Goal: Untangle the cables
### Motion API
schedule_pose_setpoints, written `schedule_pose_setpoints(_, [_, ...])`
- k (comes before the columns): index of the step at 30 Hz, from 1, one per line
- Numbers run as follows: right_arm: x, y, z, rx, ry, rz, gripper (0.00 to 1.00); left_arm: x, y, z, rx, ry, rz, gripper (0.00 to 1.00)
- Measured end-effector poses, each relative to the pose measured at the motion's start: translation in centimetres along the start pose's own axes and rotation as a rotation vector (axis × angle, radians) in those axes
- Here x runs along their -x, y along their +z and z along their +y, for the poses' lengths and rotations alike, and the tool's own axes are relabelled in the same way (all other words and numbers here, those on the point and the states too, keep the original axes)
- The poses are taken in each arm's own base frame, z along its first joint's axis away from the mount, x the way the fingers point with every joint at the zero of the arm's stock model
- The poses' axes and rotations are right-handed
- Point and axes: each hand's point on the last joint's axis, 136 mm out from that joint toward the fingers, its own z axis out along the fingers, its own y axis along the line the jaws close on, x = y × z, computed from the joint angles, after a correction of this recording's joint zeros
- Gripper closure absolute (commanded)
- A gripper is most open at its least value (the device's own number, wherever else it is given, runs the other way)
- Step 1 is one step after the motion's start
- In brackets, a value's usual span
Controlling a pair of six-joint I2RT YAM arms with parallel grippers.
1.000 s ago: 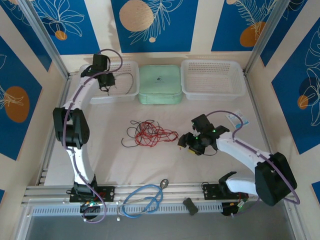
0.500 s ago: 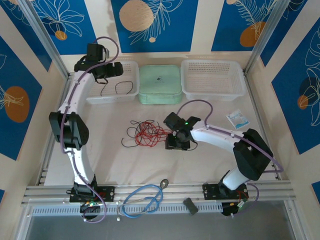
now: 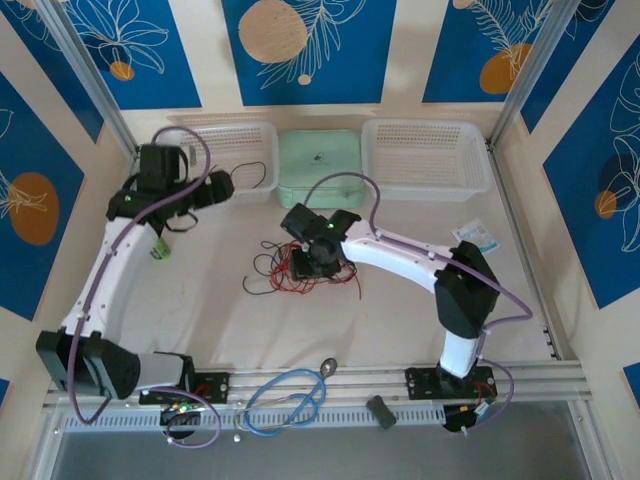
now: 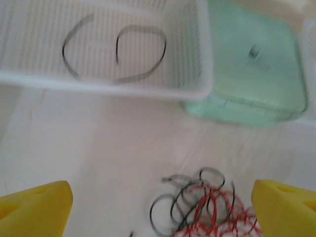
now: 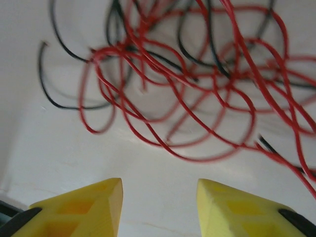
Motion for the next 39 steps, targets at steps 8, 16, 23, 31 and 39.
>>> schedule_pose_setpoints(8, [3.0,4.1,1.5,-0.027,-0.047,0.037,0.62,-4.0,-1.2,1.5,0.018,-0.036,0.037,0.08])
schedule_pose_setpoints(16, [2.7,5.7,0.5,-0.072,-0.05,0.09,0.67,-3.7,-3.4,1.1,-0.007,-0.036,-0.019,0.08])
schedule_pose_setpoints(23, [2.8,5.7,0.4,-0.075,-0.049,0.089,0.73,-4.0,-3.4,1.3,-0.002,-0.038,-0.005,0.08])
schedule_pose_setpoints(31, [2.7,6.0,0.3,-0.078,-0.048,0.093,0.77,-4.1,-3.4,1.3,0.0,-0.038,-0.002,0.08])
schedule_pose_setpoints(39, [2.6,6.5,0.2,-0.083,-0.048,0.101,0.81,-4.1,-3.4,1.3,0.0,-0.038,-0.002,0.08])
